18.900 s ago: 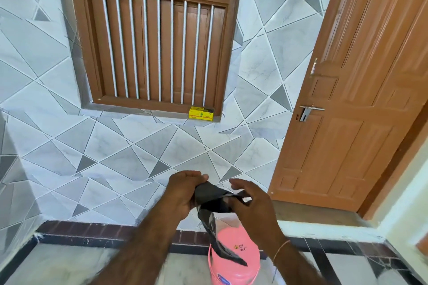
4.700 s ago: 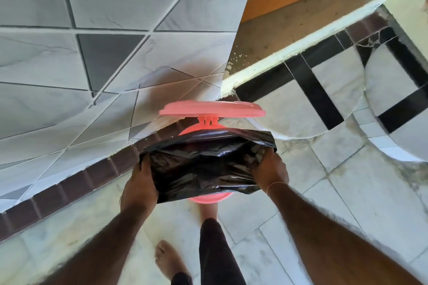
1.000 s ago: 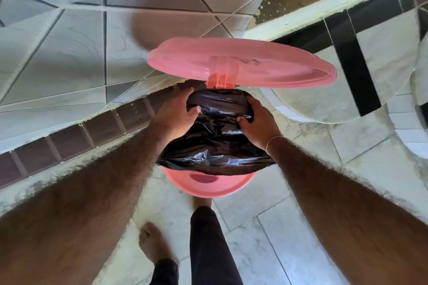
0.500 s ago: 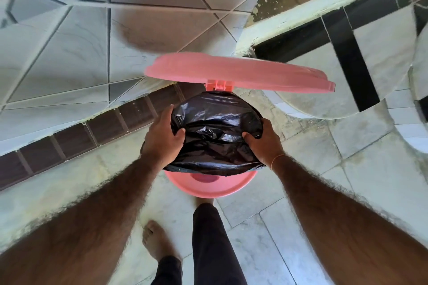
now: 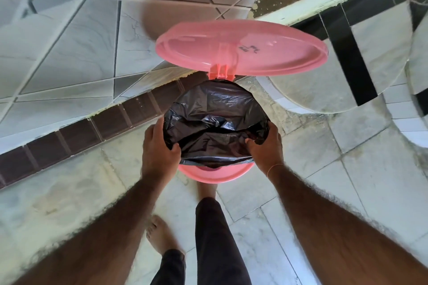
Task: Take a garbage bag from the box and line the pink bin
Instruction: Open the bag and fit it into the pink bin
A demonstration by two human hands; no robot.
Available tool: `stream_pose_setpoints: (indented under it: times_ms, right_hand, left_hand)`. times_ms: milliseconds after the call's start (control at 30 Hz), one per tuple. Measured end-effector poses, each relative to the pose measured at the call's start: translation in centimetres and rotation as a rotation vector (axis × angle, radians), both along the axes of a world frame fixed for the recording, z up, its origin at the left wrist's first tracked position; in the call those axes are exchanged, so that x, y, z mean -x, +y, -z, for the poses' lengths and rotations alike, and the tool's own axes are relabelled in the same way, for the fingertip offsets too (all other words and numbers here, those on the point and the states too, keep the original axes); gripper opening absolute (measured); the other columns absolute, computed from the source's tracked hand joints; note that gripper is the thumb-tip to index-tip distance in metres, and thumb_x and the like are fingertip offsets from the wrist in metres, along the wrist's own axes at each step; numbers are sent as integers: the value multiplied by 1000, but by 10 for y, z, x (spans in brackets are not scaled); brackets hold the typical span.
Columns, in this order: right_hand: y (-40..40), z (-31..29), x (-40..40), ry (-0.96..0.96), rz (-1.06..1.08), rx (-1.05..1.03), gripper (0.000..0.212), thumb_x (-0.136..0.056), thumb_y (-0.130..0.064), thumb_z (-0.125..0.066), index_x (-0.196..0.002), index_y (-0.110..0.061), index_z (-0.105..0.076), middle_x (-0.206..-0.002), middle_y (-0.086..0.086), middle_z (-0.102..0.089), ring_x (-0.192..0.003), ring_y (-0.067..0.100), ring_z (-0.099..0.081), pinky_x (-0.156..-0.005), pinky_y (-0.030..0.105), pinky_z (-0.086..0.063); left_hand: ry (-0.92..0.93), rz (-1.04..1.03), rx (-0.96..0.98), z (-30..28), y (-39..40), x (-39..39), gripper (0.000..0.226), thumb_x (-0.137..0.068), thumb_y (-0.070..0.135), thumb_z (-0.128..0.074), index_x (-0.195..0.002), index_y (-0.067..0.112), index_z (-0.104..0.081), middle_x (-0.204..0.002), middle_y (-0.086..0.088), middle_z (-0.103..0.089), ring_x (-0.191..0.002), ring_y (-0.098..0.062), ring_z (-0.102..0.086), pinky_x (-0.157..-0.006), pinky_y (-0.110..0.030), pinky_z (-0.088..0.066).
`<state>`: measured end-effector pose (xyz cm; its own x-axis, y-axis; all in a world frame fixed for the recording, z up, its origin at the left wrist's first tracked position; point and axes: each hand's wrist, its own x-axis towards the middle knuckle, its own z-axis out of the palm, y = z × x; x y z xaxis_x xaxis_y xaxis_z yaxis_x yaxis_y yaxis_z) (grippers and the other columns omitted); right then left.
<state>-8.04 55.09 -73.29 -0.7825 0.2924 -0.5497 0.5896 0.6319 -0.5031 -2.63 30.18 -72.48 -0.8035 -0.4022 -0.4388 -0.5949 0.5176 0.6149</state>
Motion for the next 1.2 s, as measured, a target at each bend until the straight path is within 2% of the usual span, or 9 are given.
stream_pose_setpoints:
  times_ms: [200,400,533,733,833,900,1000,1100,1200]
  right_hand:
    - [1,-4,-34,-2,-49,-42,89,-70,-21,-77,-144,-17,-28,-137,13,-43,-127,32,-45,-108,41,-40]
    - [8,-9,-47,-24,-149,-76,92,-72,-21,-75,-147,-21,-23,-138,12,-43,-127,33,-47,-104,46,-44]
    - [13,-14,-53,-36,-278,-121,93,-73,-25,-77,-148,-21,-21,-141,10,-40,-126,31,-48,-100,45,-48]
    - [17,-17,-70,45,-518,-227,54,-69,-37,-75,-111,-23,-44,-112,6,-49,-102,30,-53,-84,43,-52]
    - [20,-12,-79,78,-712,-297,46,-73,-45,-67,-107,-20,-49,-107,8,-51,-96,31,-53,-82,42,-52]
    - [23,-7,-82,78,-813,-353,45,-71,-45,-67,-102,-16,-52,-103,10,-52,-92,31,-53,-80,41,-51]
    - [23,-5,-81,107,-871,-420,25,-69,-24,-67,-86,-13,-54,-89,12,-55,-80,34,-56,-70,40,-51]
    - [23,-5,-78,130,-967,-508,9,-63,-8,-50,-69,-11,-56,-68,10,-56,-62,35,-58,-56,37,-49]
    - [23,-2,-78,83,-1059,-572,20,-54,-2,-67,-67,-13,-57,-63,8,-57,-60,33,-57,-57,36,-46]
  left_hand:
    - [-78,14,-60,-4,4,-36,88,-75,6,-69,-150,19,-25,-138,-8,-40,-128,-24,-43,-103,-28,-35]
    - [-123,38,-69,-7,6,-39,96,-73,6,-69,-151,27,-17,-143,-4,-38,-130,-23,-43,-103,-37,-41]
    - [-190,143,-82,-6,6,-42,101,-74,12,-69,-149,38,-7,-150,-3,-32,-131,-30,-44,-102,-54,-44]
    - [-191,320,102,-9,9,-49,101,-75,6,-70,-148,39,-8,-143,-4,-33,-117,-34,-53,-90,-54,-49]
    - [-178,366,199,-11,10,-54,81,-76,1,-69,-140,30,-29,-132,-5,-40,-102,-35,-60,-85,-50,-52]
    - [-155,398,240,-9,9,-57,56,-77,-1,-66,-123,22,-43,-118,-8,-46,-92,-36,-63,-77,-48,-54]
    - [-125,547,334,-7,7,-58,19,-78,4,-67,-93,12,-57,-95,-11,-53,-72,-38,-62,-63,-47,-53]
    - [-120,635,439,-7,6,-57,10,-76,7,-68,-80,11,-60,-80,-10,-57,-67,-35,-59,-59,-42,-49]
    - [-76,658,474,-4,4,-58,11,-71,7,-69,-77,12,-61,-76,-9,-58,-68,-34,-57,-60,-40,-46]
